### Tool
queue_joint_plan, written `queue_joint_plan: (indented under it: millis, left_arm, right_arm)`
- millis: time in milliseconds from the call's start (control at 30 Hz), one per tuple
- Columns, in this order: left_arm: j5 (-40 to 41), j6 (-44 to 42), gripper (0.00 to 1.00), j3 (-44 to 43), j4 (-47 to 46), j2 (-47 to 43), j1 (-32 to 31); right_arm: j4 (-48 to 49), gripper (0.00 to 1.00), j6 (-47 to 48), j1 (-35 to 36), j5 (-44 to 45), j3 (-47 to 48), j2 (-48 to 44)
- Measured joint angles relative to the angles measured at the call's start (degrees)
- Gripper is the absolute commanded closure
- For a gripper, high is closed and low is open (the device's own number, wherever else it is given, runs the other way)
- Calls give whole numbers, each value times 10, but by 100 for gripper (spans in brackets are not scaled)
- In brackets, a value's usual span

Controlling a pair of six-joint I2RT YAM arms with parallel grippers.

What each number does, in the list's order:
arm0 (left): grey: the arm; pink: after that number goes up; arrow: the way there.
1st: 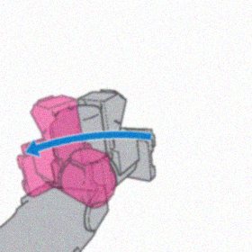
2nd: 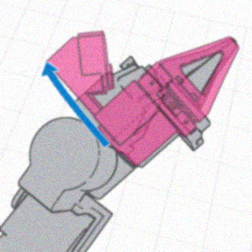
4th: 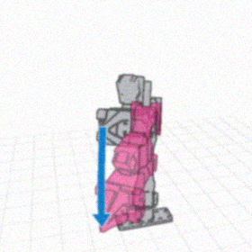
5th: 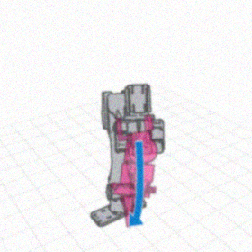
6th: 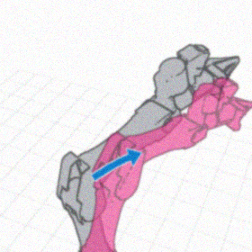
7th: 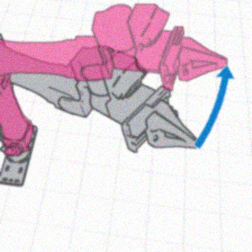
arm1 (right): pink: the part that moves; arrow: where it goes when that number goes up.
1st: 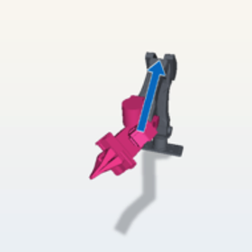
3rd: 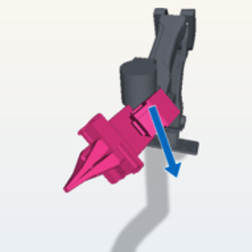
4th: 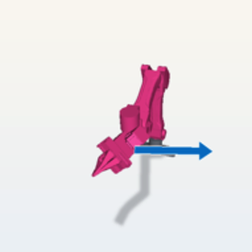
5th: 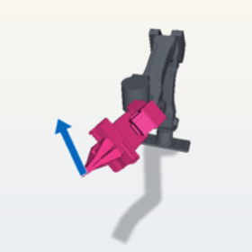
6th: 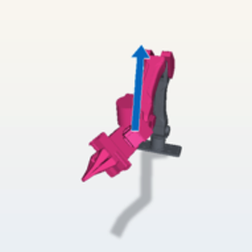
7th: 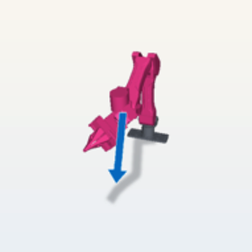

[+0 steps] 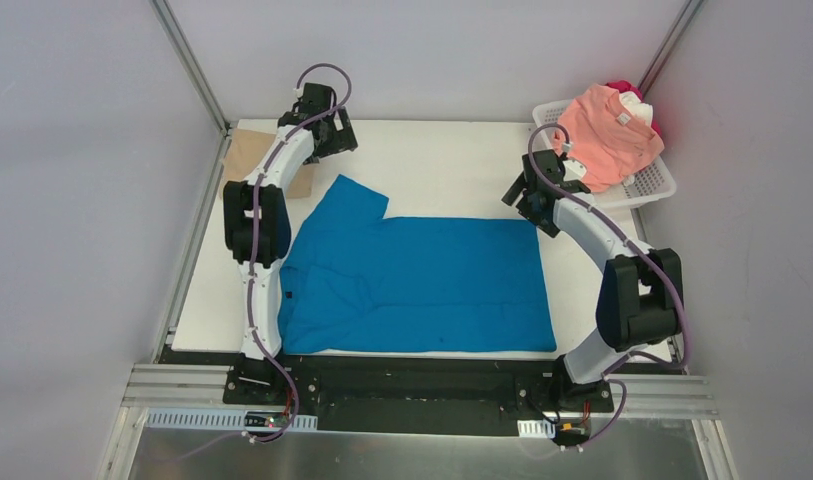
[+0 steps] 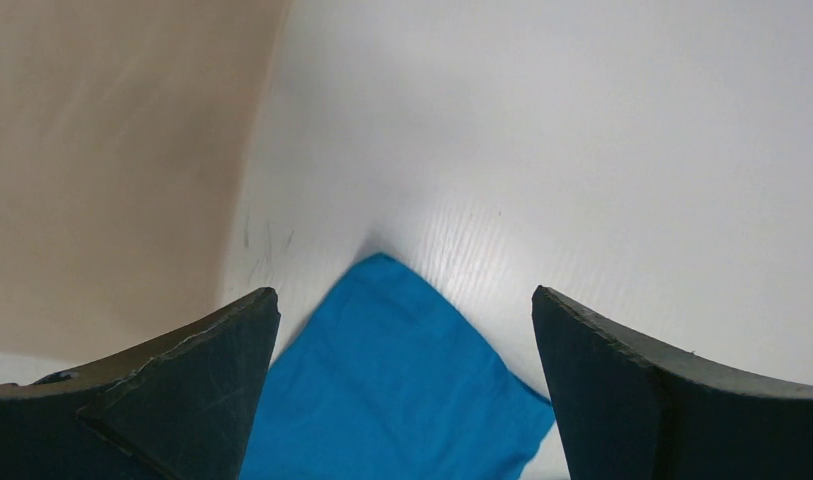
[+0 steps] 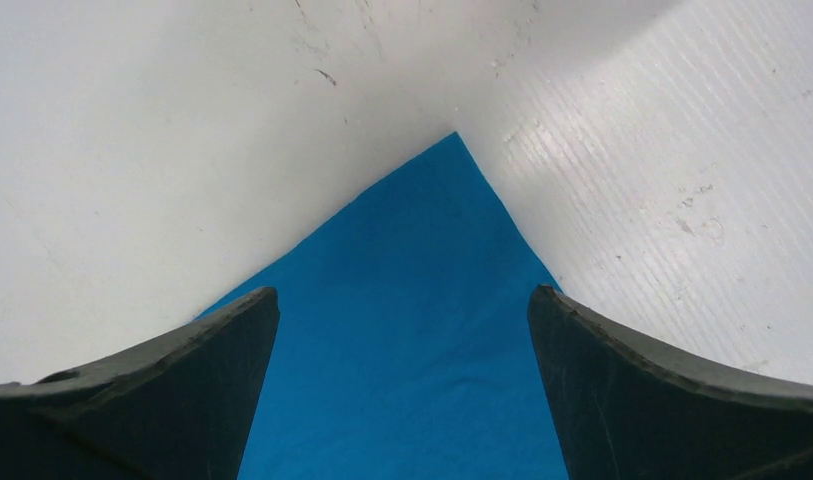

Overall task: Fold and stack the t-shirts
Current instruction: Grab the side of the flattened tshirt furthest away from the robot with both arms

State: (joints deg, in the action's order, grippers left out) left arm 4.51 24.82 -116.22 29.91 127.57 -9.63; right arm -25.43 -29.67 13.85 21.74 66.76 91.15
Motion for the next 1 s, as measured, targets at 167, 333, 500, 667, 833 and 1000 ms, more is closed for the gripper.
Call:
queue_joint_plan:
  millis: [167, 333, 500, 667, 833, 1000]
  left_arm:
    - [0, -16, 5, -66, 2, 76, 6]
    - [0, -23, 10, -108, 6, 127, 7]
    - [-6, -28, 24, -125, 9, 152, 7]
    - [-32, -30, 35, -120, 13, 157, 7]
    - [-42, -36, 40, -96, 9, 148, 7]
    - [-30, -48, 51, -86, 10, 144, 6]
  right_arm:
    - [0, 1, 3, -4, -1, 21, 30]
    - [1, 1, 4, -4, -1, 24, 42]
    - [1, 1, 3, -5, -1, 24, 43]
    - [1, 1, 3, -5, 0, 23, 46]
    - [0, 0, 3, -5, 0, 24, 51]
    - [-1, 1, 3, -5, 0, 24, 51]
